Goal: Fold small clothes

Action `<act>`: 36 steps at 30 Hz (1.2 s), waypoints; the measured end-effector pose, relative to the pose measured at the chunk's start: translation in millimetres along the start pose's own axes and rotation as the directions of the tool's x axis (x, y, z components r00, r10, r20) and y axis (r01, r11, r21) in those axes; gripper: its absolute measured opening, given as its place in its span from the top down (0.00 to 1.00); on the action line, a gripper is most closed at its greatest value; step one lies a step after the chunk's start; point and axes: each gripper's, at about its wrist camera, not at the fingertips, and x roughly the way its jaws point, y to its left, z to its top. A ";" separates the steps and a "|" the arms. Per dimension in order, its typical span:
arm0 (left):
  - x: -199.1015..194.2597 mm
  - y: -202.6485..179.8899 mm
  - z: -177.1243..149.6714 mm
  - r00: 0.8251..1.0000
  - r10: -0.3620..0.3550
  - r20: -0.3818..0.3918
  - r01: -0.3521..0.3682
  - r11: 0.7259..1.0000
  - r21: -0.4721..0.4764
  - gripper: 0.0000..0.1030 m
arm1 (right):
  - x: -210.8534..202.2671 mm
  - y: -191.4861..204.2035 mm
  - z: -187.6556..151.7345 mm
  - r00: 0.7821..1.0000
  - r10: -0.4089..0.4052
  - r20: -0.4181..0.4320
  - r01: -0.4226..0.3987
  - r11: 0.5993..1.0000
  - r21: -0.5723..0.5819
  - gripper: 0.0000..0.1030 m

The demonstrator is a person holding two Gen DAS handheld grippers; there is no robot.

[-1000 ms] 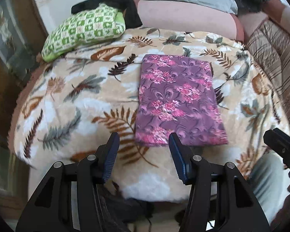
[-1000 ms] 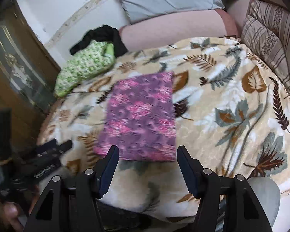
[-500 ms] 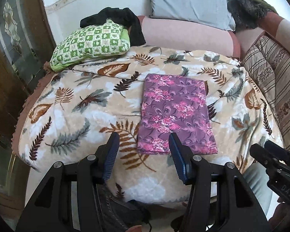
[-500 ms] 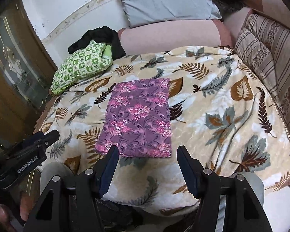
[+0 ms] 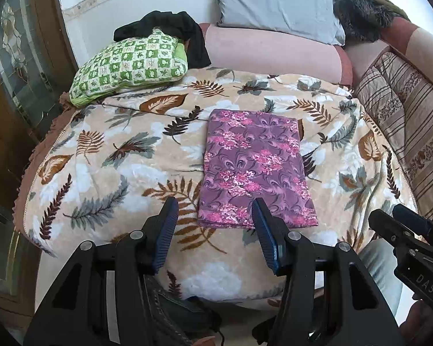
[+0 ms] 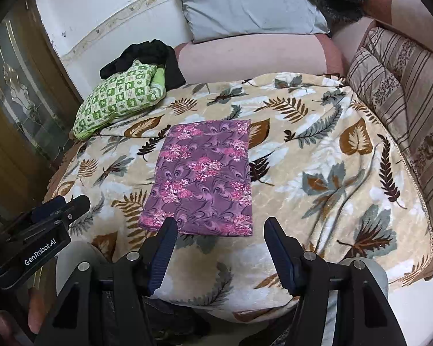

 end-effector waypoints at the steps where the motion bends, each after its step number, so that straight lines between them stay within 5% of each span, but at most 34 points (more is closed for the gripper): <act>1: 1.1 1.4 -0.3 1.000 -0.007 -0.003 0.007 1.000 -0.002 0.49 | -0.5 -0.8 0.7 1.000 -0.003 0.002 0.003 1.000 -0.001 0.42; 36: 8.9 4.7 -4.8 0.999 -0.025 -0.019 0.025 1.000 0.005 0.49 | 1.8 6.9 0.9 0.999 -0.043 0.008 0.043 0.999 -0.022 0.42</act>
